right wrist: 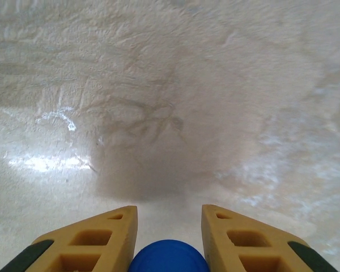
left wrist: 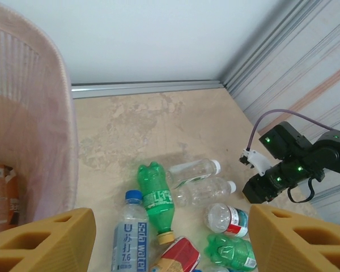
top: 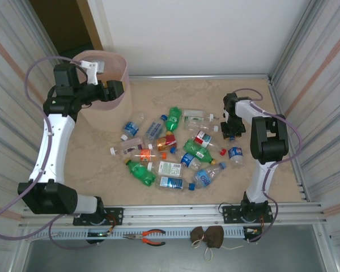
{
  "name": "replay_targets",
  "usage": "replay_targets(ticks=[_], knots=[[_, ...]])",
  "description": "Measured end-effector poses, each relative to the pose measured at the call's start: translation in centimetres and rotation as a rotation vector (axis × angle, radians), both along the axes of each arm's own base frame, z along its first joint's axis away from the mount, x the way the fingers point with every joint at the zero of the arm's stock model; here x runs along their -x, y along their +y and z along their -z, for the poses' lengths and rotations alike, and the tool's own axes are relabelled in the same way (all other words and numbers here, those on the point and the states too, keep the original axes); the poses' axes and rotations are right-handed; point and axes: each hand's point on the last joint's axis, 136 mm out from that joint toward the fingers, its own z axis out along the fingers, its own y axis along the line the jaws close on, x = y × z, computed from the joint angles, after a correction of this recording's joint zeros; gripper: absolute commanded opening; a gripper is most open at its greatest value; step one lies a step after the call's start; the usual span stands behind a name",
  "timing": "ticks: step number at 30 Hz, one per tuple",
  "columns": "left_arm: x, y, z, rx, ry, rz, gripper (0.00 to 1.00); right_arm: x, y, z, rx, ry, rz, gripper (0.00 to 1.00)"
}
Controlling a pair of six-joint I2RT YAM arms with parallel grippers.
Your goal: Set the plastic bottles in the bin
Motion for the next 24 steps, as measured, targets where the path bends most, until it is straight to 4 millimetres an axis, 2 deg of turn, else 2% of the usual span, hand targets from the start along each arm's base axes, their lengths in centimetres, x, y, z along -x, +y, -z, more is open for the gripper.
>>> replay_targets(ticks=[3,6,11,18,24], knots=[[0.2,-0.4,-0.1,0.029,-0.018,0.011,0.71,-0.5,0.0,-2.6,-0.006,-0.076,0.004,0.25],[0.3,-1.2,-0.4,0.046,-0.045,0.031,0.71,-1.0,0.2,-6.1,-0.029,-0.179,0.011,0.25],[0.7,-4.0,-0.9,0.058,-0.096,0.101,0.72,-1.2,1.9,-11.8,-0.139,-0.346,0.024,0.25],[2.2,-8.8,-2.0,0.076,-0.167,0.226,0.75,-1.2,7.4,-19.0,-0.379,-0.555,-0.023,0.25],[2.6,-13.1,-0.8,0.086,-0.150,0.333,0.75,-0.7,12.2,-25.4,-0.594,-0.751,-0.101,0.25]])
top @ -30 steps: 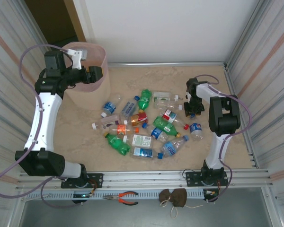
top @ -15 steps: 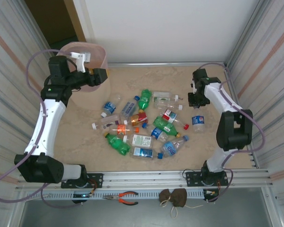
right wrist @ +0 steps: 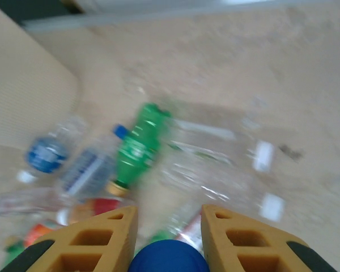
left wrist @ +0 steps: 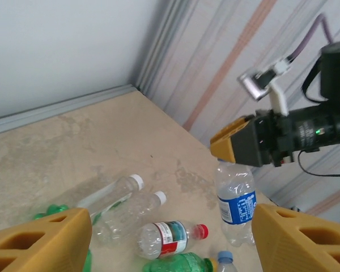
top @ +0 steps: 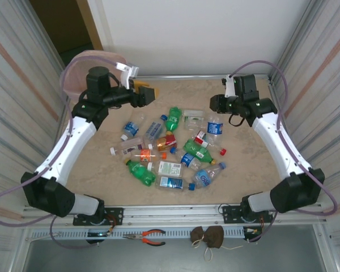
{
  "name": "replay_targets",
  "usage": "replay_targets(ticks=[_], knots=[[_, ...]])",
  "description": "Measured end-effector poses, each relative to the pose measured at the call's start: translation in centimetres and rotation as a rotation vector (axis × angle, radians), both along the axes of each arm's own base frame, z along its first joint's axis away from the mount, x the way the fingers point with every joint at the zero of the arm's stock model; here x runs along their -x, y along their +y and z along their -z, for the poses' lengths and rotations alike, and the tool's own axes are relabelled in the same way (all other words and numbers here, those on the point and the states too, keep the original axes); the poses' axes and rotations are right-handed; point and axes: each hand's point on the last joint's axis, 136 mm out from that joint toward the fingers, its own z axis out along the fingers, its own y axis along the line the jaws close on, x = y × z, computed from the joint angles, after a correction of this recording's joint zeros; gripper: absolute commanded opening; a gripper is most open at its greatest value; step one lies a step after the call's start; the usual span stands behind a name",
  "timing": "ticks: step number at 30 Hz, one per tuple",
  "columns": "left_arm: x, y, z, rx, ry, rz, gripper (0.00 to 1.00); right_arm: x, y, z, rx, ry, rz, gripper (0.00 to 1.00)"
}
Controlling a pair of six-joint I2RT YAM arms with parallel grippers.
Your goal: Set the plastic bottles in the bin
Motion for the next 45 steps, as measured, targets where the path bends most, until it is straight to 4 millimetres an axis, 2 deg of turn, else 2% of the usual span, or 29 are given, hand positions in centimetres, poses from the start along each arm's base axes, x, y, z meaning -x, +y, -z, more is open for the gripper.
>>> replay_targets(ticks=[6,9,15,21,27,33,36,39,45], knots=[[1.7,-5.0,2.0,-0.010,0.044,0.141,0.80,1.2,2.9,-5.1,-0.157,-0.164,-0.080,0.25],[3.2,-7.2,2.4,-0.008,0.055,0.211,0.81,1.5,4.2,-6.8,-0.210,-0.222,-0.121,0.26],[5.2,-10.2,2.9,0.001,0.064,0.321,0.82,2.4,6.5,-9.5,-0.292,-0.304,-0.207,0.26],[5.9,-11.4,3.6,-0.012,0.063,0.371,0.81,3.3,7.6,-11.7,-0.360,-0.354,-0.261,0.27],[6.1,-11.8,4.3,-0.012,0.071,0.410,0.78,3.9,7.8,-13.1,-0.401,-0.383,-0.275,0.27],[7.4,-12.3,4.0,-0.001,0.045,0.481,0.72,4.5,7.5,-14.5,-0.431,-0.412,-0.272,0.27],[8.0,-12.5,3.8,0.004,0.032,0.514,0.69,4.7,7.5,-15.3,-0.448,-0.427,-0.273,0.27],[8.5,-12.6,3.6,0.010,0.017,0.539,0.62,4.8,7.5,-15.7,-0.458,-0.436,-0.274,0.27],[8.5,-12.7,3.4,0.012,-0.008,0.551,0.52,5.1,7.6,-16.0,-0.462,-0.443,-0.280,0.28]])
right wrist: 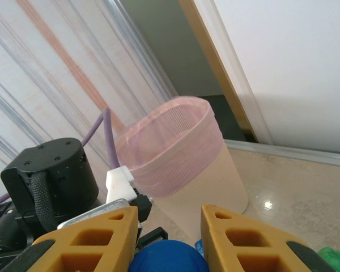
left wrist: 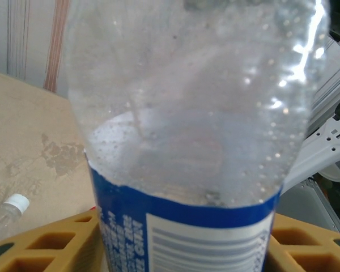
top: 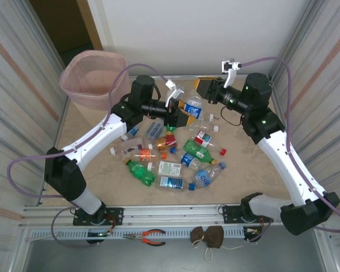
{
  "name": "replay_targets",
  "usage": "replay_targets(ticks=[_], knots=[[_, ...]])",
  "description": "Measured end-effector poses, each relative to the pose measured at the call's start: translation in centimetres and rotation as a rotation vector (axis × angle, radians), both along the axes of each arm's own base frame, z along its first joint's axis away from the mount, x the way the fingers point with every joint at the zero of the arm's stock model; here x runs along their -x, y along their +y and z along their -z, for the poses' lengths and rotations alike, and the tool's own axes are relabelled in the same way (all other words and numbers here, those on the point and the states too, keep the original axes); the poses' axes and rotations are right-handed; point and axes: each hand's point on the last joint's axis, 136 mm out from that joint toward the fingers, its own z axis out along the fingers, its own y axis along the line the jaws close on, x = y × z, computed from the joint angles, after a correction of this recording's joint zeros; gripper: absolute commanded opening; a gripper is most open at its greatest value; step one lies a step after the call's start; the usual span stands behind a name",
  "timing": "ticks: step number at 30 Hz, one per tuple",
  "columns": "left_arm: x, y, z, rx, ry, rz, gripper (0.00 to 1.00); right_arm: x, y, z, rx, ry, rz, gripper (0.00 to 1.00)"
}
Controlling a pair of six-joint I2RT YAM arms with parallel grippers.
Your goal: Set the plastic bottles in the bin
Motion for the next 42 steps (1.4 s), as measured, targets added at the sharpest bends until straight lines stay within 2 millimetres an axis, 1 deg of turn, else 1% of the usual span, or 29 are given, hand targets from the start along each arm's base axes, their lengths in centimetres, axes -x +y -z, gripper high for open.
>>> replay_targets(ticks=[2,5,7,10,13,15,19,23,26,29,32,36,39,42], knots=[[0.0,0.0,0.0,0.002,-0.007,0.001,0.50,0.1,0.0,-0.1,-0.001,-0.003,0.001,0.32],[0.0,0.0,-0.1,0.002,-0.021,-0.001,0.50,0.1,-0.1,-0.2,-0.002,-0.004,0.003,0.44],[0.0,0.1,-0.2,0.002,-0.036,-0.001,0.50,0.1,-0.2,-0.3,-0.002,-0.008,0.008,0.53],[0.0,0.3,-0.2,-0.012,-0.054,-0.014,0.49,0.3,-0.6,-0.5,0.001,-0.010,0.031,0.62],[-0.4,0.7,-0.4,-0.034,-0.069,-0.039,0.49,0.7,-1.4,-0.7,0.016,-0.013,0.067,0.68],[-0.9,1.1,-0.8,-0.050,-0.080,-0.065,0.49,1.0,-2.1,-1.0,0.028,-0.022,0.099,0.69],[-2.9,2.7,-1.8,-0.089,-0.112,-0.150,0.49,1.8,-3.9,-1.6,0.059,-0.046,0.175,0.70],[-5.3,5.4,-2.6,-0.148,-0.129,-0.265,0.49,2.4,-6.0,-1.9,0.086,-0.059,0.257,0.70],[-6.9,7.8,-3.0,-0.201,-0.131,-0.355,0.48,2.6,-7.7,-1.9,0.096,-0.056,0.314,0.70],[-8.3,10.5,-3.8,-0.253,-0.140,-0.444,0.48,2.8,-9.0,-2.0,0.099,-0.053,0.356,0.70],[-9.5,13.2,-4.7,-0.291,-0.146,-0.522,0.48,2.9,-9.7,-1.8,0.104,-0.043,0.375,0.70],[-11.9,17.7,-5.7,-0.332,-0.139,-0.651,0.47,2.8,-10.1,-1.2,0.115,-0.023,0.389,0.69],[-14.3,21.3,-5.7,-0.374,-0.118,-0.758,0.45,2.7,-10.3,-0.7,0.126,-0.010,0.396,0.69],[-16.8,25.1,-4.8,-0.431,-0.094,-0.869,0.45,2.5,-10.4,-0.2,0.136,0.001,0.403,0.69]])
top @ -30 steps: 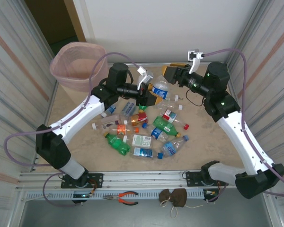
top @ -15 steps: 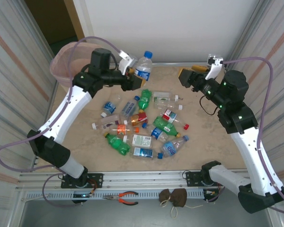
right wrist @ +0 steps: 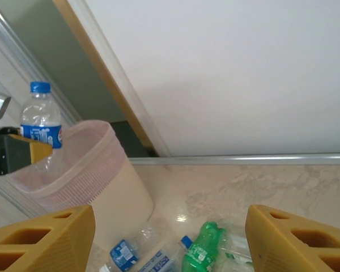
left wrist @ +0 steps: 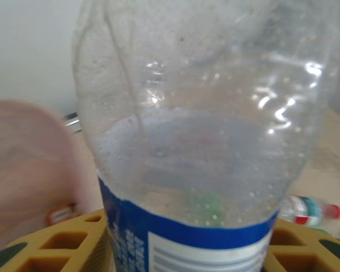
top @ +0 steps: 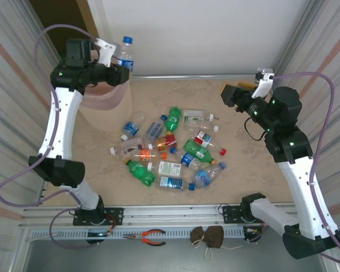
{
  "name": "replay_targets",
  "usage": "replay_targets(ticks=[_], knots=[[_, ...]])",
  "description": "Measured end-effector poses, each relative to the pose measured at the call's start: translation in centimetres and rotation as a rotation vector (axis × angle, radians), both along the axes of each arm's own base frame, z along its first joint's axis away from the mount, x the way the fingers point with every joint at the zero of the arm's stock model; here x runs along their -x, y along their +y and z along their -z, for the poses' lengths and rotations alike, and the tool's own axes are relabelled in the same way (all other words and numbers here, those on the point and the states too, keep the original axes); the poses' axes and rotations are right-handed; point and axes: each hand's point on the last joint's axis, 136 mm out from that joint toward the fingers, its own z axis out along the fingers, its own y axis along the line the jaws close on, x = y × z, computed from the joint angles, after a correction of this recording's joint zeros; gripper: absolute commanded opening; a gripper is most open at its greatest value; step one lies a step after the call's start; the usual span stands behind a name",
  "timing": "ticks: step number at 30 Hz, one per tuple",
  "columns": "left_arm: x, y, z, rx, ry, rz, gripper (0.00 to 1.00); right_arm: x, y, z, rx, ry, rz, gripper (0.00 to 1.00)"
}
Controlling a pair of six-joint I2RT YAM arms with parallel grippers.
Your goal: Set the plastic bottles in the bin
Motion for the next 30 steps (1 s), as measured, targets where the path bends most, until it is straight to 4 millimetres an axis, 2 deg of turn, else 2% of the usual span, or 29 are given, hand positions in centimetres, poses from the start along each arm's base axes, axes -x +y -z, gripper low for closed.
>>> replay_targets(ticks=[5,11,15,18,22,26,30], knots=[[-3.0,4.7,3.3,-0.086,0.060,-0.146,0.45,-0.2,-0.3,0.9,0.021,0.019,0.013,0.68],[-6.9,9.3,7.5,-0.187,0.133,-0.261,0.44,-0.5,-0.3,2.1,0.032,0.047,0.016,0.68],[-8.1,12.1,11.1,-0.246,0.205,-0.319,0.44,-0.8,-0.5,3.0,0.038,0.067,0.025,0.68],[-8.4,13.8,13.1,-0.280,0.255,-0.351,0.44,-1.1,-0.4,3.9,0.044,0.087,0.025,0.68],[-8.0,15.5,14.7,-0.315,0.306,-0.386,0.45,-1.5,-0.5,4.7,0.049,0.106,0.031,0.68],[-7.1,16.7,16.1,-0.349,0.353,-0.412,0.45,-1.7,-0.5,4.9,0.050,0.113,0.033,0.68],[-5.6,17.4,18.4,-0.385,0.430,-0.425,0.46,-1.9,-0.6,5.0,0.051,0.116,0.037,0.68]])
